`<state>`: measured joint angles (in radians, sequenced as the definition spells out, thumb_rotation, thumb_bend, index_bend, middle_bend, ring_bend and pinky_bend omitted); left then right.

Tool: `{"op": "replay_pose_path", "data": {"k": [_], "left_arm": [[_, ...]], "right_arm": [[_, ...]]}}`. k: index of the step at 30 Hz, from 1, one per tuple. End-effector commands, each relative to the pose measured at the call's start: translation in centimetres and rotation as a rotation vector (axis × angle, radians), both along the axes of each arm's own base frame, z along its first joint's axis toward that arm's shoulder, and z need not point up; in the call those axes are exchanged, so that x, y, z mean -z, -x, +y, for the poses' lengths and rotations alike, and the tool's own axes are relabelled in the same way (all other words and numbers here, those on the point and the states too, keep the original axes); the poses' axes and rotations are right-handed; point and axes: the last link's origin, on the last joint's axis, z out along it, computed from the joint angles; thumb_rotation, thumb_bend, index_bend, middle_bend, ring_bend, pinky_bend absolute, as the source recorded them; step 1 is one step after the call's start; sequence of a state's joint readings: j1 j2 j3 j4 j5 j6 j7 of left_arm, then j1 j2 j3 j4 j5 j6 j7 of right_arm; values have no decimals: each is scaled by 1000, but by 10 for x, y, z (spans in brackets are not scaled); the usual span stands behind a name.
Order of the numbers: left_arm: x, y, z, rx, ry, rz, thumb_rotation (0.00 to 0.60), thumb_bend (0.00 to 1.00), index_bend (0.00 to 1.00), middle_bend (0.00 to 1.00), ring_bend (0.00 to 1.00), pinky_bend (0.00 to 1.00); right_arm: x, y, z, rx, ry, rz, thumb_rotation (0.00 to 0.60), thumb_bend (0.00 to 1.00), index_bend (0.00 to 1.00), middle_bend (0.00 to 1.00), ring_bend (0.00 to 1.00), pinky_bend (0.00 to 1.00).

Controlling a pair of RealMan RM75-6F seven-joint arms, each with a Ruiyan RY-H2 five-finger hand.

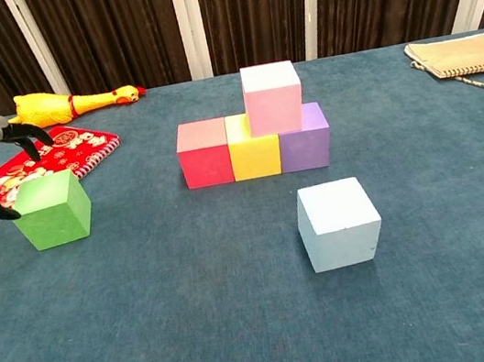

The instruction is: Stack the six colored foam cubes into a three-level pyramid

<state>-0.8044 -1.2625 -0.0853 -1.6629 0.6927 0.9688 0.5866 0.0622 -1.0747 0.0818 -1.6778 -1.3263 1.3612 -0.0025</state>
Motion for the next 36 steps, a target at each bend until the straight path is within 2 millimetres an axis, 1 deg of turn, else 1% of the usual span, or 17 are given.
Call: {"op": "replay_pose_path", "data": {"k": [1, 4, 7, 9, 15, 19, 24, 30, 36], "left_arm": [[-7, -1, -1, 2, -38, 30, 600, 217, 135, 195, 0, 0], [-10, -1, -4, -21, -72, 50, 600, 218, 175, 218, 0, 0], [-8, -1, -4, -45, -76, 60, 600, 246, 225, 244, 0, 0], [-6, -2, -4, -48, -76, 74, 600, 253, 238, 249, 0, 0], [0, -3, -6, -93, -63, 85, 600, 252, 234, 247, 0, 0], [4, -4, -8, -122, -79, 74, 600, 244, 205, 235, 0, 0], [11, -5, -8, -169, -100, 49, 600, 243, 194, 234, 0, 0], [16, -5, -5, -174, -101, 66, 600, 243, 200, 241, 0, 0], [22, -10, 2, -150, -103, 64, 600, 265, 218, 247, 0, 0]], "right_arm": [[0, 0, 0, 1, 1, -3, 600, 193, 128, 138, 21, 0], [0, 0, 0, 1, -3, -6, 600, 192, 128, 138, 22, 0], [1, -1, 0, -2, -7, -10, 600, 192, 127, 138, 21, 0], [1, -1, -1, -1, -6, -14, 600, 193, 127, 138, 21, 0], [-1, 0, -1, 1, -1, -13, 600, 192, 128, 138, 22, 0], [0, 0, 0, 0, -4, -14, 600, 192, 128, 138, 22, 0], [0, 1, -1, 3, -5, -19, 600, 192, 127, 138, 21, 0], [-1, 2, -1, 4, -3, -24, 600, 192, 127, 138, 21, 0], [-1, 3, -2, 6, -5, -26, 600, 193, 128, 138, 21, 0]]}}
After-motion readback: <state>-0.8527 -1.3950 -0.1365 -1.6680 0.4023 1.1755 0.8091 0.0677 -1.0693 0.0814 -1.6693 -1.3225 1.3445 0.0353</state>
